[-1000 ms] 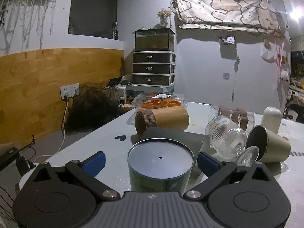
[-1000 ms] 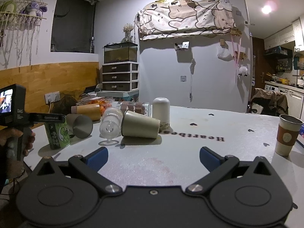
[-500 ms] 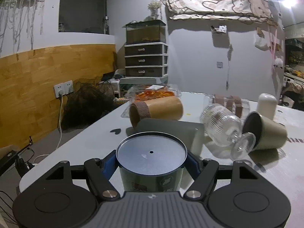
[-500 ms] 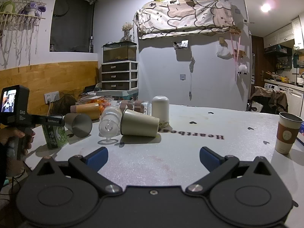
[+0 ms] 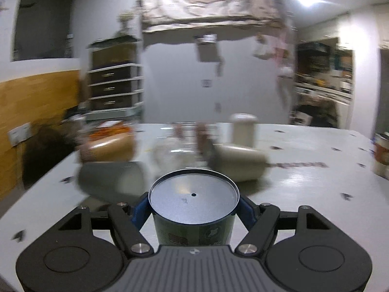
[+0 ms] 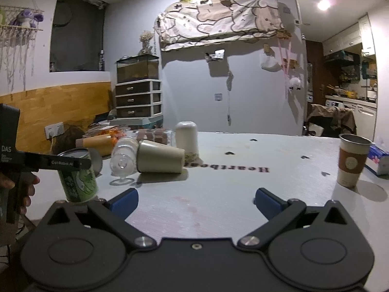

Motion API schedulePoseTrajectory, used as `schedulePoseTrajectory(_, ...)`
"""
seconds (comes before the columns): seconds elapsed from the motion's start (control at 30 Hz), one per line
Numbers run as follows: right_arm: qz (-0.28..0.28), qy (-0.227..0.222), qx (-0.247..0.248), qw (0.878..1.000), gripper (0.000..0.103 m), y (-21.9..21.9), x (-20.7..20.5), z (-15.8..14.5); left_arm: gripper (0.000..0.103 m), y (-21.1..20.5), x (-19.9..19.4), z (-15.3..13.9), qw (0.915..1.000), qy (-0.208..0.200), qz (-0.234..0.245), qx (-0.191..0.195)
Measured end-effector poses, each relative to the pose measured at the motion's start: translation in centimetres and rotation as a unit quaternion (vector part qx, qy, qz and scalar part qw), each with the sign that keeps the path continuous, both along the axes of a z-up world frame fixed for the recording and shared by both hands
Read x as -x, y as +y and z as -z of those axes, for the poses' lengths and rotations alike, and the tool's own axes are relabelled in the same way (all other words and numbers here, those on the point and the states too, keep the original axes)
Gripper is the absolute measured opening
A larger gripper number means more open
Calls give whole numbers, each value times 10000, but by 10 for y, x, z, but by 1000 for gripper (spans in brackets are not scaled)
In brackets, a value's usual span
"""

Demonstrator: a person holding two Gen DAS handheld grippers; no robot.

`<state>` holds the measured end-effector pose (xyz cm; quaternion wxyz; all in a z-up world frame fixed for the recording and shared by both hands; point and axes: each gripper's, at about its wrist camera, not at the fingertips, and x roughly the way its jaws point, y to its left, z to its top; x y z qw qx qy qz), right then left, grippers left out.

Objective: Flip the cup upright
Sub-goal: 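Move the left gripper onto the green tin can and close around it, then lift the green tin can with the left gripper toward the coffee cup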

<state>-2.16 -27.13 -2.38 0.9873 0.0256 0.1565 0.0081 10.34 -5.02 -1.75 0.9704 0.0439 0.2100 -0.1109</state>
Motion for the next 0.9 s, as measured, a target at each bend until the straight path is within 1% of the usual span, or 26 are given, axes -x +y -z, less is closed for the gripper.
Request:
schedulePoseTrajectory(0.13,193,13,-7,9998,103,-14,7,2,73,-47,3,2,9979,48,639,-51)
schedulePoseTrajectory(0.27,495,17,74,9987,103,-29,16,3,73,-89,10,4,9924,53,1225,-81)
schedulePoseTrajectory(0.47,841,5,93,9964,103,-56,34,8,74,-133,20,6,9829,97,1840,-56)
schedulePoseTrajectory(0.57,1088,13,38,9941,103,-70,41,11,74,-148,22,12,9788,214,2036,-77)
schedulePoseTrajectory(0.67,1243,67,-8,9922,103,-79,43,16,74,-163,18,21,9762,350,2134,-145)
schedulePoseTrajectory(0.87,1070,195,-196,9939,103,-88,42,26,75,-168,16,21,9765,418,2112,-115)
schedulePoseTrajectory(0.9,971,211,-210,9948,99,-88,41,28,76,-167,16,20,9760,456,2129,-100)
